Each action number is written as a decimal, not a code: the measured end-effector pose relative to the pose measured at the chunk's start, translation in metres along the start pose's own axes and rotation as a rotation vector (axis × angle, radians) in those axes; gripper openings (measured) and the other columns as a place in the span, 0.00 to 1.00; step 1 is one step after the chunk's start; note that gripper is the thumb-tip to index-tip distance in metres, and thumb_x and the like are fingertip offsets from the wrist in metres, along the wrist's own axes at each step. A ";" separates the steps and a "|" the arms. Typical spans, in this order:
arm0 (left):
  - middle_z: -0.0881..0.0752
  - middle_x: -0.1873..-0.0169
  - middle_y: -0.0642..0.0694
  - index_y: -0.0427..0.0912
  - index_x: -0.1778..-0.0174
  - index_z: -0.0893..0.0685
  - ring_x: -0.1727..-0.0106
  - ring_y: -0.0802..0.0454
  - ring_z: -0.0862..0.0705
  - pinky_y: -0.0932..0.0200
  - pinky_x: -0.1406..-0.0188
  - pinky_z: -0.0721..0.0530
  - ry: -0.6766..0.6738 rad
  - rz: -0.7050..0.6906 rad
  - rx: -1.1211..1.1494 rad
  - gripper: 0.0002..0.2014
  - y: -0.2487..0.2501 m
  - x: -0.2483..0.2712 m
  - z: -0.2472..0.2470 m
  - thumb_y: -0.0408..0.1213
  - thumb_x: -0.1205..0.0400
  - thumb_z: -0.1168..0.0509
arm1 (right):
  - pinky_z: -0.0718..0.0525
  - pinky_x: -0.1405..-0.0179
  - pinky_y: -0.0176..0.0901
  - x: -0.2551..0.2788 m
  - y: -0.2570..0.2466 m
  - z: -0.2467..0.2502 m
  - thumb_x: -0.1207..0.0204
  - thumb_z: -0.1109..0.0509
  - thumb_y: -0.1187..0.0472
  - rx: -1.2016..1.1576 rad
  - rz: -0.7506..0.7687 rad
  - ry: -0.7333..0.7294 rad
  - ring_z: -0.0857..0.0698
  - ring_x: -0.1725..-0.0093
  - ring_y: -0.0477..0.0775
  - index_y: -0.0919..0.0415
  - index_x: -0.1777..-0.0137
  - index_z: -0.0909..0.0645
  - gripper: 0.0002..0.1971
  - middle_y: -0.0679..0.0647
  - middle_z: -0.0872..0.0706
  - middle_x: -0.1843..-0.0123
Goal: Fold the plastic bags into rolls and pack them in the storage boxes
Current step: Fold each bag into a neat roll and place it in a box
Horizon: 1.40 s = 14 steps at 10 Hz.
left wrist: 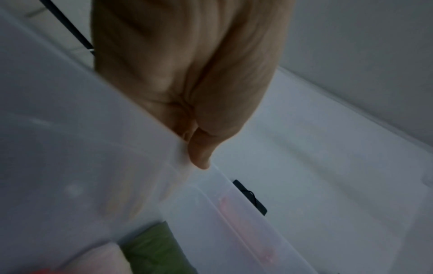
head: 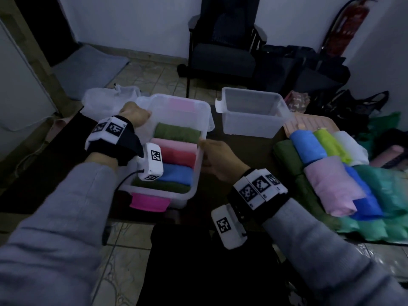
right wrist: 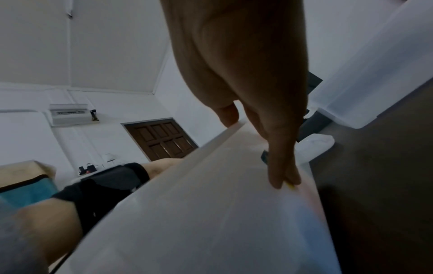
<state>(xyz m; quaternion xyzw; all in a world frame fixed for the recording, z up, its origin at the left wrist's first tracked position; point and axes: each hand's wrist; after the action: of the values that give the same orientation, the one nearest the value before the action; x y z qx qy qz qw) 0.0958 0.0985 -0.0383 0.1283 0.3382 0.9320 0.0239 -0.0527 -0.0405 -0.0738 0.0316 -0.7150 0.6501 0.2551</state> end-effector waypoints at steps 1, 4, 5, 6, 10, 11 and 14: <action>0.26 0.32 0.27 0.23 0.30 0.29 0.32 0.32 0.25 0.47 0.36 0.27 -0.009 0.022 -0.049 0.24 -0.002 -0.009 0.000 0.39 0.15 0.40 | 0.17 0.52 0.54 -0.011 -0.001 -0.008 0.15 0.43 0.55 0.015 -0.027 0.019 0.22 0.51 0.62 0.70 0.34 0.24 0.19 0.66 0.23 0.49; 0.25 0.32 0.26 0.22 0.32 0.27 0.30 0.33 0.26 0.48 0.36 0.28 -0.006 0.034 -0.270 0.21 -0.006 -0.029 -0.001 0.34 0.15 0.40 | 0.16 0.46 0.60 -0.019 -0.006 -0.019 0.15 0.42 0.58 0.024 -0.027 0.055 0.19 0.56 0.59 0.71 0.33 0.25 0.19 0.63 0.20 0.53; 0.29 0.30 0.24 0.20 0.29 0.32 0.28 0.33 0.29 0.49 0.37 0.30 -0.066 -0.006 -0.434 0.22 0.008 -0.014 -0.001 0.33 0.14 0.43 | 0.19 0.40 0.61 -0.013 -0.008 -0.018 0.15 0.43 0.58 0.071 -0.007 0.057 0.19 0.58 0.56 0.72 0.31 0.27 0.20 0.63 0.18 0.51; 0.29 0.29 0.25 0.23 0.26 0.35 0.29 0.32 0.29 0.47 0.34 0.30 -0.082 -0.015 -0.484 0.28 0.016 -0.014 0.004 0.41 0.15 0.39 | 0.21 0.36 0.60 -0.004 -0.008 -0.007 0.14 0.44 0.55 0.153 -0.009 0.029 0.18 0.45 0.62 0.69 0.32 0.25 0.20 0.70 0.20 0.35; 0.27 0.27 0.47 0.47 0.24 0.31 0.27 0.48 0.29 0.52 0.31 0.31 -0.228 -0.599 -0.146 0.24 0.111 0.121 -0.009 0.49 0.16 0.42 | 0.21 0.36 0.53 0.024 0.012 0.125 0.21 0.34 0.56 0.956 0.051 0.583 0.23 0.34 0.60 0.58 0.29 0.28 0.21 0.61 0.23 0.32; 0.28 0.27 0.49 0.52 0.24 0.32 0.29 0.49 0.28 0.51 0.33 0.28 -0.390 -0.603 -0.172 0.24 0.102 0.146 -0.067 0.52 0.16 0.42 | 0.28 0.37 0.59 0.044 0.016 0.157 0.23 0.35 0.57 1.076 0.056 0.816 0.31 0.30 0.68 0.63 0.30 0.28 0.22 0.66 0.28 0.32; 0.55 0.17 0.41 0.44 0.18 0.46 0.16 0.43 0.57 0.43 0.18 0.53 -0.478 -0.357 -0.366 0.31 0.012 0.144 -0.192 0.52 0.14 0.47 | 0.32 0.33 0.59 0.066 0.045 0.217 0.26 0.29 0.48 1.018 -0.196 0.964 0.33 0.27 0.68 0.67 0.26 0.37 0.35 0.69 0.32 0.27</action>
<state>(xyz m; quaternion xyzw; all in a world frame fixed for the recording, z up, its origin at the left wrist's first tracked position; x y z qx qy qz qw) -0.0923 -0.0111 -0.1403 0.2751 0.1675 0.9019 0.2877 -0.1972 -0.2202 -0.0931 -0.0802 -0.1235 0.8193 0.5541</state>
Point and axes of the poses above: each hand's wrist, its own x-axis away from the middle knuckle, its own z-axis out of the back of the hand, y = z × x
